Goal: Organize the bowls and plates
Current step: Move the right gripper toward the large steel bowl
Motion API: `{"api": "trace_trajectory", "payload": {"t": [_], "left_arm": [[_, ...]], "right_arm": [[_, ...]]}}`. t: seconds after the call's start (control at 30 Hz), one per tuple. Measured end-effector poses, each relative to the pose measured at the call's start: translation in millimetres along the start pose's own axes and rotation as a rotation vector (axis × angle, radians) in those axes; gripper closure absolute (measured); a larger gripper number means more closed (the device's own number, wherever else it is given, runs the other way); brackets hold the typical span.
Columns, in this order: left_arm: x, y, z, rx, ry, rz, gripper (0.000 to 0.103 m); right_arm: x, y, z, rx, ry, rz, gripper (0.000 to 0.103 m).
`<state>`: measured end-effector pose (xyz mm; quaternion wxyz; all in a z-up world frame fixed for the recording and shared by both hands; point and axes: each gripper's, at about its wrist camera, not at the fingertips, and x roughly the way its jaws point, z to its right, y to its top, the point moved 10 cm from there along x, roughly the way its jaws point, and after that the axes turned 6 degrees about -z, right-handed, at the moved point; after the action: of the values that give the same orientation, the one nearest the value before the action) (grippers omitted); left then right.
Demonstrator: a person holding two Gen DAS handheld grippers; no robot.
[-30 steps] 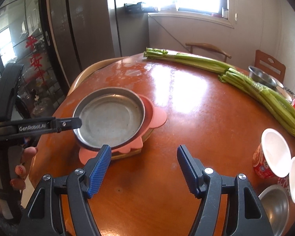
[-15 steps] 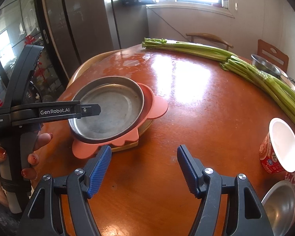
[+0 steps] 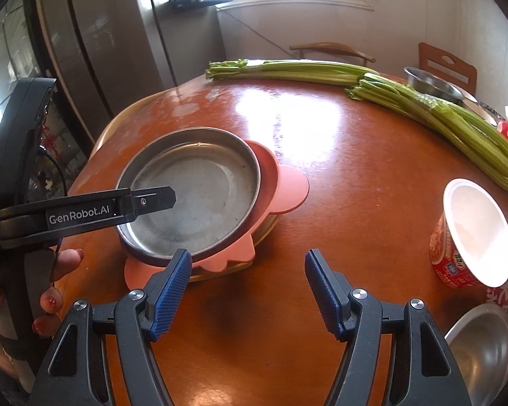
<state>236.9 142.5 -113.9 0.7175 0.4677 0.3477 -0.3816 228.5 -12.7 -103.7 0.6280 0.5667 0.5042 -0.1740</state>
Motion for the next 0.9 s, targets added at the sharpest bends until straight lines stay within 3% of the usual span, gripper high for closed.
{"api": "trace_trajectory", "payload": {"t": [0.53, 0.9], "left_arm": [[12.9, -1.7, 33.3, 0.051, -0.001, -0.024, 0.047], [-23.4, 3.2, 26.1, 0.049, 0.067, 0.062, 0.047]], "right_arm": [[1.3, -3.2, 26.2, 0.064, -0.036, -0.020, 0.032], [-30.7, 7.0, 26.9, 0.050, -0.026, 0.064, 0.032]]}}
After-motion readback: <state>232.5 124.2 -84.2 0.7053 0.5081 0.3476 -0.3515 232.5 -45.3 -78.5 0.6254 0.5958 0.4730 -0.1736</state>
